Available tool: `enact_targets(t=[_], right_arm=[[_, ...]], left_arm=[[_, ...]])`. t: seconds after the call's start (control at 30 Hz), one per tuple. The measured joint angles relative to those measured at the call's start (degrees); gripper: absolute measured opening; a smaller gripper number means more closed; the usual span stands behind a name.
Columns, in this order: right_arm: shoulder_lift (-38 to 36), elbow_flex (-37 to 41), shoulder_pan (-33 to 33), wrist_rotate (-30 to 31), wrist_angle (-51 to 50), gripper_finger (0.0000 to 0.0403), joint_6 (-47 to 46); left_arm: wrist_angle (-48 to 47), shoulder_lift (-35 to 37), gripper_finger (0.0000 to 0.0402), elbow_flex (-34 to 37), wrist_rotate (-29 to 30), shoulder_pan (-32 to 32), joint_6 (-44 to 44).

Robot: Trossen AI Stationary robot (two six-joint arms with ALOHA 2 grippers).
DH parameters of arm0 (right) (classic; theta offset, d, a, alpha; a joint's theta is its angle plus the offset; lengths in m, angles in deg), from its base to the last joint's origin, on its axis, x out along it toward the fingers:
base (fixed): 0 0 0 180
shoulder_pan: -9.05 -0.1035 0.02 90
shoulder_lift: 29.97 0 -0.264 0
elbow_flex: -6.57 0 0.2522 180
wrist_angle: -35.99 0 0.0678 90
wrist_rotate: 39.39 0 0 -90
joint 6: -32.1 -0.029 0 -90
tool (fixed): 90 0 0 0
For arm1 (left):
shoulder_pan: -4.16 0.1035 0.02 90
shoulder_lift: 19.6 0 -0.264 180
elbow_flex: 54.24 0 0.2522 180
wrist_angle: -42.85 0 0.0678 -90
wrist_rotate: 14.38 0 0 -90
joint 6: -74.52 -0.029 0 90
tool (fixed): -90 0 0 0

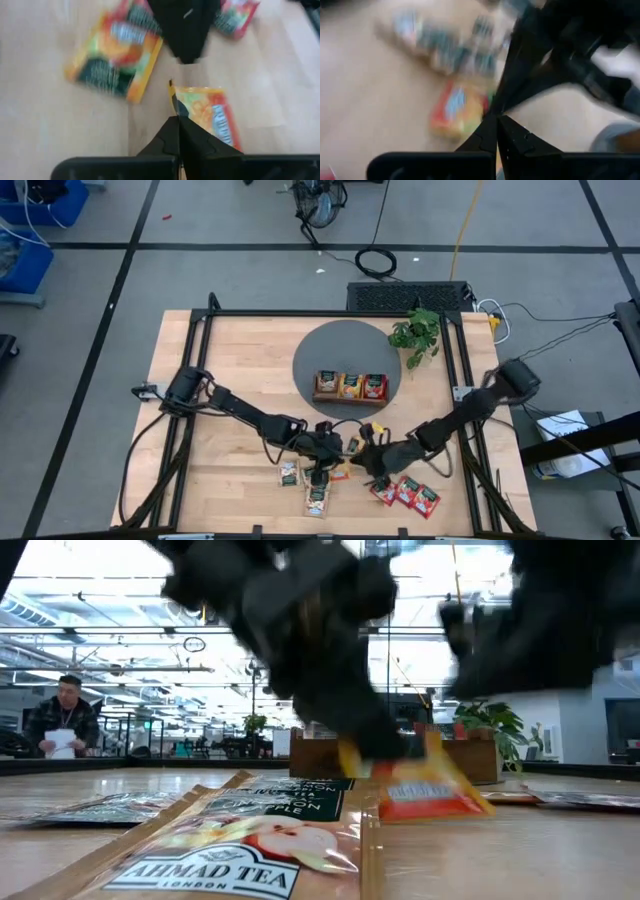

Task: Pick & Place Tea
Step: Put the yellow tea bag into the middle section of the wooden organiser

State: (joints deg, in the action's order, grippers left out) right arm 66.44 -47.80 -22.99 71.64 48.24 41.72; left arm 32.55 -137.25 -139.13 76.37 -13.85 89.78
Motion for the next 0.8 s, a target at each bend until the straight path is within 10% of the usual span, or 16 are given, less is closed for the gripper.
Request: enact_targets(t=[0.43,0.8], right_arm=[[-10.67,-0.07,-0.87,0.05,-4.09,0.0106,-9.20],[-10.19,-0.14,0.52,-0.08,-5.63,0.0183,-11.97]], left_arm=[[-11.72,2.74,0.0009,-10.25,22.51,-7.05,-10.59],[-10.77,2.70,0.0004,-10.24,23.25,-5.81,-9.43]])
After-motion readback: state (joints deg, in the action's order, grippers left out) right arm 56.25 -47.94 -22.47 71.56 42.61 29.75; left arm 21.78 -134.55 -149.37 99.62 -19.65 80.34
